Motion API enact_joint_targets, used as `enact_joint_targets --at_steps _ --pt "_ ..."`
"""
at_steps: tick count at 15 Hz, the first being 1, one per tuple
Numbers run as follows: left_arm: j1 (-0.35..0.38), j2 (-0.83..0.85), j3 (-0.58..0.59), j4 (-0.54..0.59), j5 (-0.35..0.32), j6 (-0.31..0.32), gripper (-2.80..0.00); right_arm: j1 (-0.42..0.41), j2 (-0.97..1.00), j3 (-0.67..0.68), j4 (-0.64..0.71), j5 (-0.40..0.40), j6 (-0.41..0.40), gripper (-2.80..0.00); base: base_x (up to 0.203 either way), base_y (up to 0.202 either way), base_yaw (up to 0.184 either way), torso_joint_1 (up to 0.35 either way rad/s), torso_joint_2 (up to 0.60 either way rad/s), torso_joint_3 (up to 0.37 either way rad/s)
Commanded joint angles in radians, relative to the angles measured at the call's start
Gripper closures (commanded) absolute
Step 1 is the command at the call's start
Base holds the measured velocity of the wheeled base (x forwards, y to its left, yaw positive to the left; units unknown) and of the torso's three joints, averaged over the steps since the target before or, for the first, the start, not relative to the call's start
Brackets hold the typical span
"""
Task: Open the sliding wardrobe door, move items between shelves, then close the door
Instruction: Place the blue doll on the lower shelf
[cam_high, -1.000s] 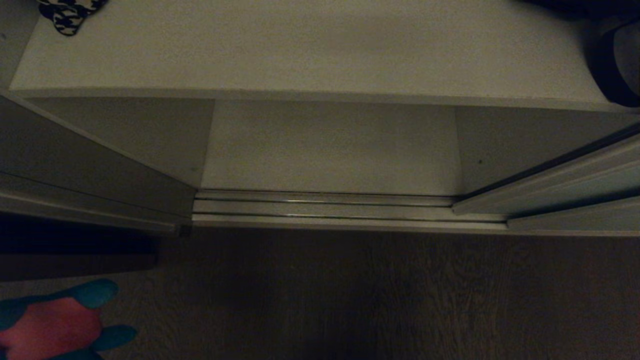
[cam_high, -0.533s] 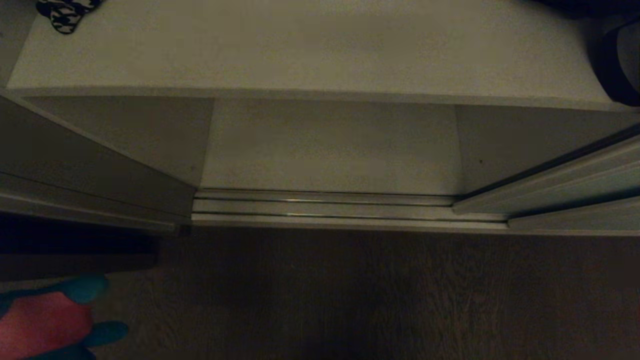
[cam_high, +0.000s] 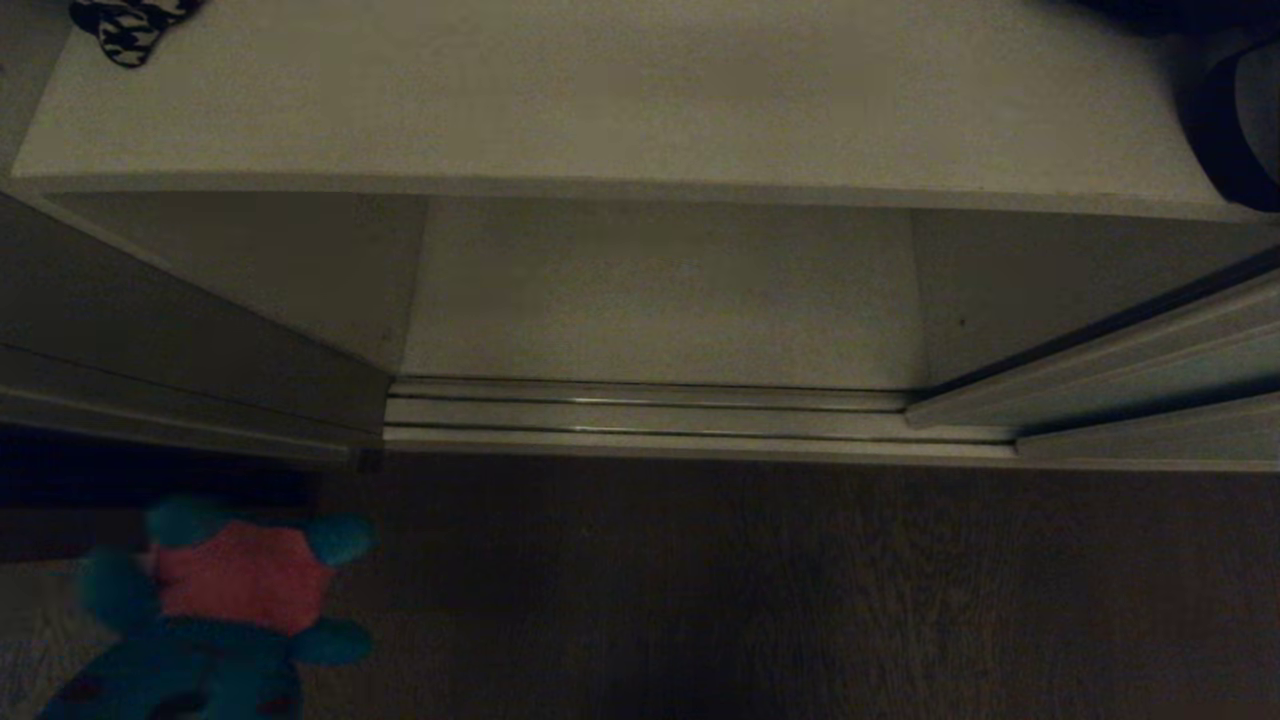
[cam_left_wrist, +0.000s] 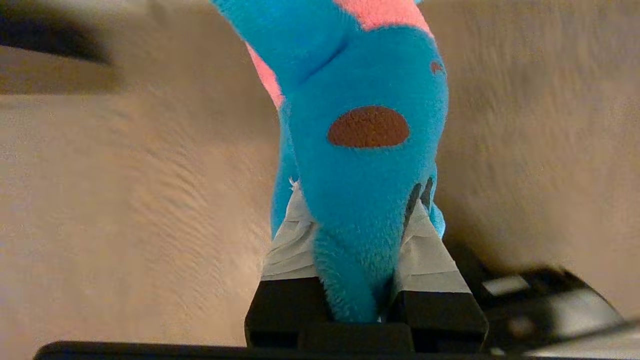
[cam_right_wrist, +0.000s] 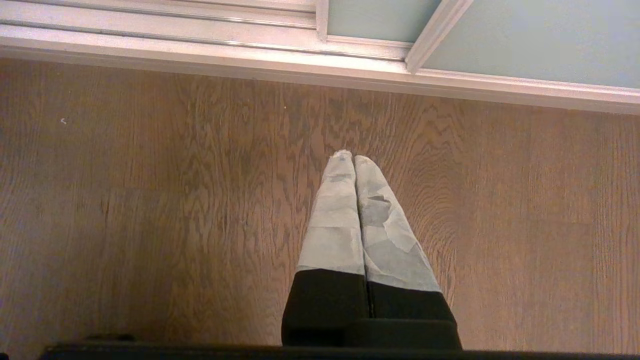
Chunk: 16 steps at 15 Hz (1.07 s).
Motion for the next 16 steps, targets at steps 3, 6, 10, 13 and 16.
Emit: enact_joint_targets --at_steps 3,6,10,13,16 --pt "-0.026 0.584 -0.077 -0.130 -0.064 0.005 0.00 0.000 -0.001 0.000 0.000 0.000 0.000 0.00 0.000 0.000 0.000 0.000 0.00 0.000" --pt "-0.068 0.890 -0.196 -0.231 -0.094 -0.003 0.00 0.000 -0.001 0.000 0.000 0.000 0.000 0.00 0.000 0.000 0.000 0.000 0.00 0.000" --pt "-0.110 1.154 -0.500 -0.343 -0.107 -0.123 0.00 0.000 -0.001 0.000 0.000 0.000 0.000 0.00 0.000 0.000 0.000 0.000 0.00 0.000" --pt "-0.131 1.259 -0.640 -0.521 -0.068 -0.266 0.00 0.000 -0.001 0.000 0.000 0.000 0.000 0.00 0.000 0.000 0.000 0.000 0.00 0.000" --pt "-0.147 1.350 -0.655 -0.693 -0.039 -0.275 0.00 0.000 -0.001 0.000 0.000 0.000 0.000 0.00 0.000 0.000 0.000 0.000 0.00 0.000"
